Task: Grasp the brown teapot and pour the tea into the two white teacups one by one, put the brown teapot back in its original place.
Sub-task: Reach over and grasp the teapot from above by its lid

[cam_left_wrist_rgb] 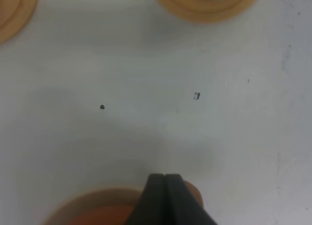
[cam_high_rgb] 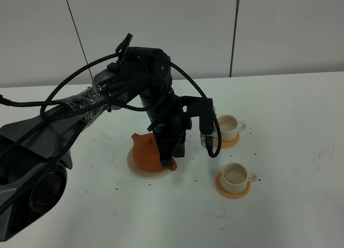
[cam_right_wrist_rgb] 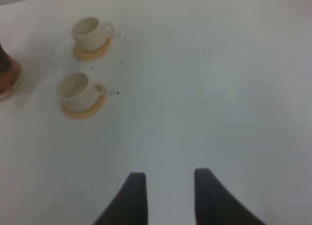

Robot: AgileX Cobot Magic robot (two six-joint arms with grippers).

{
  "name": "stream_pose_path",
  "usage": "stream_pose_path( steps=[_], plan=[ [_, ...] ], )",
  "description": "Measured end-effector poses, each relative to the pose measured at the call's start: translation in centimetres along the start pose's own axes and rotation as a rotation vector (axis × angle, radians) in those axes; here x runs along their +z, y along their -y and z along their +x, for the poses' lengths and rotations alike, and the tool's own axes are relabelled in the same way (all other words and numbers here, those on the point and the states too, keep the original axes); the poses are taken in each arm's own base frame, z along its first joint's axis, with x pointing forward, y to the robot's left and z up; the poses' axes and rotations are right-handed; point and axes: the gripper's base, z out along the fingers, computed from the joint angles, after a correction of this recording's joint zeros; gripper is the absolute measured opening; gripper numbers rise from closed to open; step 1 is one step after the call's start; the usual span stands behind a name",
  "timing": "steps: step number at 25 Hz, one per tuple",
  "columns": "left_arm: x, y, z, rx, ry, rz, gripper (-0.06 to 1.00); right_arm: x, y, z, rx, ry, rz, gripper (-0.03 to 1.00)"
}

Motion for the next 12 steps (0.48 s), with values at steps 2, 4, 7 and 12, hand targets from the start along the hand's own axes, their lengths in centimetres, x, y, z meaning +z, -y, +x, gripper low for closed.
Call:
stream_pose_path(
  steps=[2, 4, 7, 12],
  plan=[
    [0.00, 0.00, 0.00, 0.000, 0.000, 0.000, 0.02, 0.00, 0.00, 0.00, 0.000, 0.000, 0.000, 0.24],
    [0.00, 0.00, 0.00, -0.001, 0.000, 0.000, 0.02, 0.00, 0.00, 0.00, 0.000, 0.000, 0.000, 0.24],
    [0.00, 0.00, 0.00, -0.001, 0.000, 0.000, 0.02, 0.00, 0.00, 0.00, 0.000, 0.000, 0.000, 0.24],
    [0.00, 0.00, -0.01, -0.028, 0.001, 0.000, 0.02, 0.00, 0.00, 0.00, 0.001, 0.000, 0.000, 0.24]
  ],
)
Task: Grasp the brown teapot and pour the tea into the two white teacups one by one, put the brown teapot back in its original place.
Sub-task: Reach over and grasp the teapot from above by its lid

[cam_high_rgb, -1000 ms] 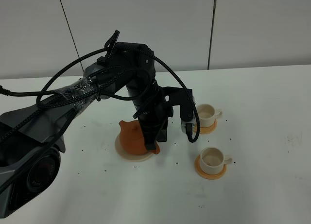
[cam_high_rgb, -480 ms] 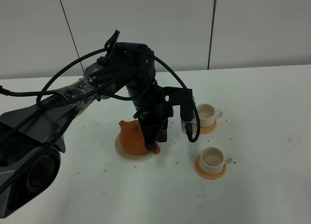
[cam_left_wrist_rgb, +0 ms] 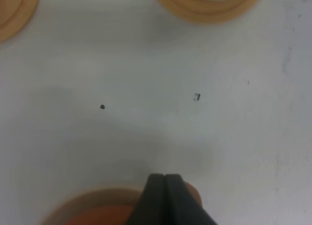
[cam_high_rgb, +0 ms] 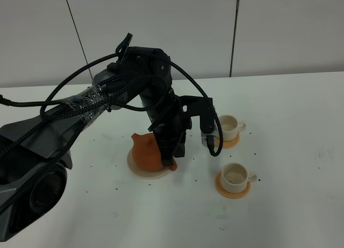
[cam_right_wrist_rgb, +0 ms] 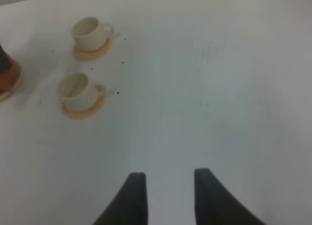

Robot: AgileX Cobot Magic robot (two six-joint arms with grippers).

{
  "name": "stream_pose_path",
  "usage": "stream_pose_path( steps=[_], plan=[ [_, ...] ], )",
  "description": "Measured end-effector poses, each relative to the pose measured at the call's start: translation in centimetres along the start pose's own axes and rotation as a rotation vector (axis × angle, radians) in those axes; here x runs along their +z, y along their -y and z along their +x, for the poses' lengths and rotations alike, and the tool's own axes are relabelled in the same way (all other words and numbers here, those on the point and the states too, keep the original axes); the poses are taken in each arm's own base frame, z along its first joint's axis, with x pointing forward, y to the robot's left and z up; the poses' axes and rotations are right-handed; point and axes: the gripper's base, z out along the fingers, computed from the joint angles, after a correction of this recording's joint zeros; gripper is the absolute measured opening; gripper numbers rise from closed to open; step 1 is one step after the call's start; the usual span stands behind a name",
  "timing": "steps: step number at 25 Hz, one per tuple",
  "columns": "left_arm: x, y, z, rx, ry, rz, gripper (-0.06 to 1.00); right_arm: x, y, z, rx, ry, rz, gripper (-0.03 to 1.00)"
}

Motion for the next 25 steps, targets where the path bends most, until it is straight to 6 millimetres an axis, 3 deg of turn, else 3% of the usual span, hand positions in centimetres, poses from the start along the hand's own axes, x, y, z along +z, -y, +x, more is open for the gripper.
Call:
stream_pose_path(
  steps=[6, 14, 25],
  plan=[
    [-0.7, 0.8, -1.3, 0.012, 0.003, -0.013, 0.02, 0.0, 0.0, 0.0, 0.000, 0.000, 0.000, 0.24],
    [-5.5, 2.0, -2.0, 0.018, 0.049, -0.099, 0.02, 0.0, 0.0, 0.0, 0.000, 0.000, 0.000, 0.24],
    [-4.3, 4.0, -0.4, 0.024, -0.032, -0.025, 0.02, 0.0, 0.0, 0.0, -0.001, 0.000, 0.000, 0.24]
  ],
)
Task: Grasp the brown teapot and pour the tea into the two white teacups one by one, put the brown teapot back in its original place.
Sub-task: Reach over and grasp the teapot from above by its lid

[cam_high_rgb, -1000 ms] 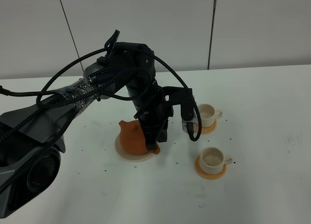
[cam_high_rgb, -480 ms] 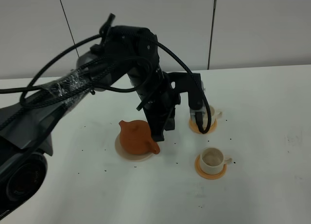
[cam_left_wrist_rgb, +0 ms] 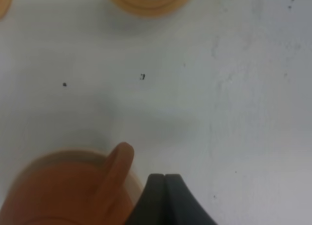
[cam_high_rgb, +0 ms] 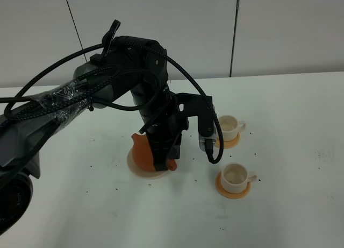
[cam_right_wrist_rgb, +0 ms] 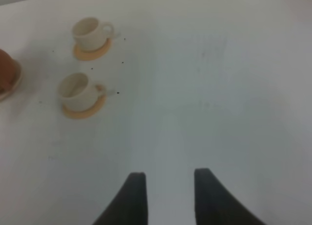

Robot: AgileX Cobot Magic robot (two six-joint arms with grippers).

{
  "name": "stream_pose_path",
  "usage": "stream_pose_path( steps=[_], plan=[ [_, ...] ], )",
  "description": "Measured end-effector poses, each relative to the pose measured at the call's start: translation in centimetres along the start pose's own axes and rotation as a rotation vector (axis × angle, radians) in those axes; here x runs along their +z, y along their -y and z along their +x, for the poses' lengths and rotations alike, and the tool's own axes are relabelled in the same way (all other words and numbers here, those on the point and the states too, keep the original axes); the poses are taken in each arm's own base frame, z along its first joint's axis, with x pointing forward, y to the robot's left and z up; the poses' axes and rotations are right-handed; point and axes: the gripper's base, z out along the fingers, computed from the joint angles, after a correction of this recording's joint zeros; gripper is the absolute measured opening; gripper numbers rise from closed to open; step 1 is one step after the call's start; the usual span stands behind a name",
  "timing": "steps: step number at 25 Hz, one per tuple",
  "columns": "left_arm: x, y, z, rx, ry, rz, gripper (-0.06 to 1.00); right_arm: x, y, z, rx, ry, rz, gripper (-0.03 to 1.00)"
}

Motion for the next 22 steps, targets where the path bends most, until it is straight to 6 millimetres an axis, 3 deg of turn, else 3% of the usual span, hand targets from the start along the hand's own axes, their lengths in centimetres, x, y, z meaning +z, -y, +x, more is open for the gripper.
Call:
stream_pose_path(
  steps=[6, 15, 22],
  plan=[
    [0.6, -0.2, 0.0, 0.008, -0.008, -0.006, 0.02, 0.0, 0.0, 0.0, 0.001, 0.000, 0.000, 0.24],
    [6.0, -1.7, -0.3, 0.010, -0.016, -0.017, 0.03, 0.0, 0.0, 0.0, 0.001, 0.000, 0.000, 0.24],
    [6.2, -2.0, -0.6, 0.007, 0.003, -0.052, 0.03, 0.0, 0.0, 0.0, 0.000, 0.000, 0.000, 0.24]
  ],
)
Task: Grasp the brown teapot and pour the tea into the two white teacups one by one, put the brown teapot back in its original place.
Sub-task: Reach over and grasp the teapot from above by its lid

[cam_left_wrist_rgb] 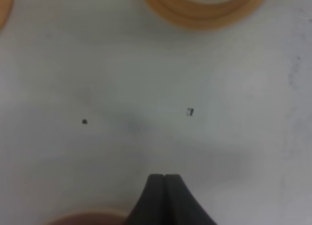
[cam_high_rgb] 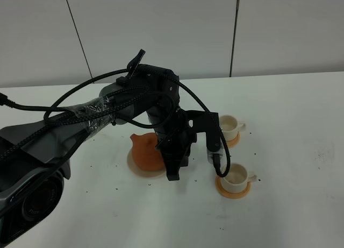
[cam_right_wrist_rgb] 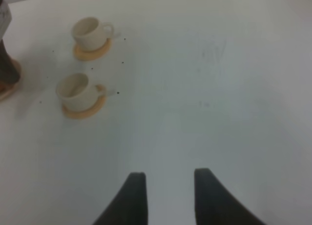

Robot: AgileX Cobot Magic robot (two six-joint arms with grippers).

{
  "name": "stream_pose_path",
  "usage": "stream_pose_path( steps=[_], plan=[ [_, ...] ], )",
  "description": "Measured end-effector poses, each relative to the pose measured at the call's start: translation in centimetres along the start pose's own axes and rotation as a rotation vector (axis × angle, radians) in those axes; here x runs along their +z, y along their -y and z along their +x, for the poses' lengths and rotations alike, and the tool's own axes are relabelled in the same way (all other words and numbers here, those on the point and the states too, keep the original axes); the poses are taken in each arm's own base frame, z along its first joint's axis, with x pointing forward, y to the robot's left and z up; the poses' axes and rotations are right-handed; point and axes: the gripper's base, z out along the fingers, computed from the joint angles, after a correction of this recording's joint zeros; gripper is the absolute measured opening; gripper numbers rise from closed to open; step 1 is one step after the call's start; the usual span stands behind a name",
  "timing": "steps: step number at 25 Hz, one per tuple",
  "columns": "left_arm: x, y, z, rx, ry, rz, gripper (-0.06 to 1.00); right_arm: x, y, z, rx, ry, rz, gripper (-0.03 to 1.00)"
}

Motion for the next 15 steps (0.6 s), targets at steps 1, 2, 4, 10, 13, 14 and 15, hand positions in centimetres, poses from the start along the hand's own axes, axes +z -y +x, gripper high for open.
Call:
stream_pose_path(
  steps=[1, 2, 4, 10, 13, 14, 15],
  plan=[
    [0.00, -0.06, -0.01, 0.001, 0.001, -0.006, 0.03, 0.00, 0.00, 0.00, 0.000, 0.000, 0.000, 0.24],
    [0.00, -0.12, -0.02, 0.002, 0.003, -0.013, 0.03, 0.00, 0.00, 0.00, 0.000, 0.000, 0.000, 0.24],
    [-0.01, -0.27, -0.02, 0.001, 0.007, -0.027, 0.03, 0.00, 0.00, 0.00, 0.000, 0.000, 0.000, 0.24],
    [-0.01, -0.34, 0.00, -0.019, 0.006, -0.035, 0.03, 0.00, 0.00, 0.00, 0.001, 0.000, 0.000, 0.24],
    [0.00, -0.02, 0.17, -0.019, -0.013, 0.001, 0.03, 0.00, 0.00, 0.00, 0.001, 0.000, 0.000, 0.24],
    [-0.01, 0.08, 0.22, -0.019, -0.019, 0.011, 0.03, 0.00, 0.00, 0.00, 0.001, 0.000, 0.000, 0.24],
    [-0.01, 0.15, 0.25, -0.019, -0.023, 0.019, 0.03, 0.00, 0.00, 0.00, 0.001, 0.000, 0.000, 0.24]
  ],
)
